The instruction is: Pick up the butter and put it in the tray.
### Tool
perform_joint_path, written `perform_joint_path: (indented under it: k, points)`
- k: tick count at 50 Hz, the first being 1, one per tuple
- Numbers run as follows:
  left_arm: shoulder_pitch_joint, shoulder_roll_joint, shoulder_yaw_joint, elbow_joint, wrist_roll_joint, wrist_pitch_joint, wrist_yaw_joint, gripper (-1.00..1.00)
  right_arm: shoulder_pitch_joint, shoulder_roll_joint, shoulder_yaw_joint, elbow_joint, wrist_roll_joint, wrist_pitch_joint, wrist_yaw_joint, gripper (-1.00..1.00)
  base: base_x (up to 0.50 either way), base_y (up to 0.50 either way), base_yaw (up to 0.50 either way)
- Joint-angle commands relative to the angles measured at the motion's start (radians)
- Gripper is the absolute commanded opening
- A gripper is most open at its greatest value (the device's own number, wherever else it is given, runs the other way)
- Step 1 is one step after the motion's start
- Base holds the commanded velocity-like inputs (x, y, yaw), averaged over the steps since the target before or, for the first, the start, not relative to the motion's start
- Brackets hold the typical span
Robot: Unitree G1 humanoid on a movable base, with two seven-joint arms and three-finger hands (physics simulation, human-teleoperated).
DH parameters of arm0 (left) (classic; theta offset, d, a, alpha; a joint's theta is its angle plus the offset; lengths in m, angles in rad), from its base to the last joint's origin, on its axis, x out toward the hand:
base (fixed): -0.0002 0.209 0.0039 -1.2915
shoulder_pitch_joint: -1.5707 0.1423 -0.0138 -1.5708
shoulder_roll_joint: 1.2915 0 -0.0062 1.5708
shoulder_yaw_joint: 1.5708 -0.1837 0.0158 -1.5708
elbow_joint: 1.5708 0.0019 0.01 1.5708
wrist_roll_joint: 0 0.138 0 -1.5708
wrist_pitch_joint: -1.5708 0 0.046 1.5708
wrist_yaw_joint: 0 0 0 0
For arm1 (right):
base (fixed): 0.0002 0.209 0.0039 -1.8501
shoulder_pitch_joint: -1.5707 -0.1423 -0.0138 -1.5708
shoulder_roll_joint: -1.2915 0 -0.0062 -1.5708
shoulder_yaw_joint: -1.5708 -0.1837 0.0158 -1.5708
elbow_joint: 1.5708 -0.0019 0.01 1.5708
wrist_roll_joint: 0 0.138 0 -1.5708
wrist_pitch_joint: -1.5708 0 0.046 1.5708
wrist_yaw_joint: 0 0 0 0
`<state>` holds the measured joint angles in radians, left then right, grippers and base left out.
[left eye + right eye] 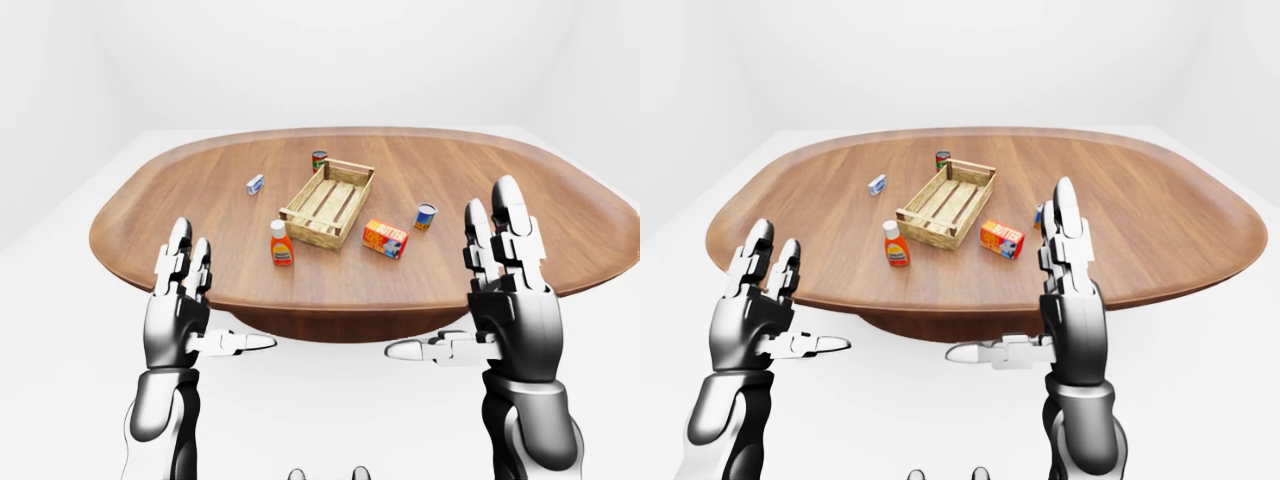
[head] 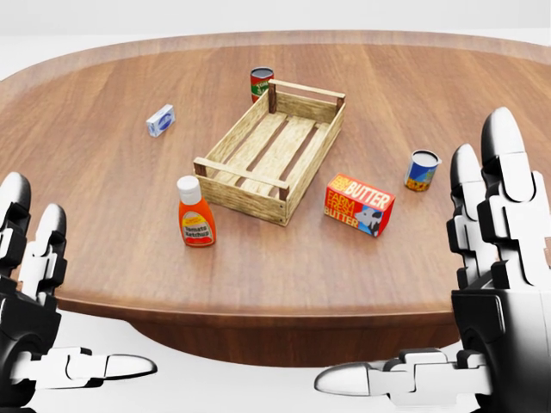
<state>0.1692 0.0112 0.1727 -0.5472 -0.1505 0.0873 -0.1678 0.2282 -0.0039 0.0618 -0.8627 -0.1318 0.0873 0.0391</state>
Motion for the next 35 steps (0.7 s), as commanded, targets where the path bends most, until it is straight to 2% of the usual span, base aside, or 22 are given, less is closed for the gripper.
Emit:
perform_joint_path:
  k: [1,35]
  points:
    - [-0.013,0.000,0.007,-0.001,-0.006,0.000,0.003,1.00,0.007,-0.001,-0.006,-0.007,0.037,0.000,0.002,1.00,0.50,0.00,0.00]
    - [-0.020,0.003,0.013,0.013,-0.008,0.000,0.000,1.00,0.014,-0.005,-0.009,-0.013,0.040,0.000,0.007,1.00,0.50,0.00,0.00]
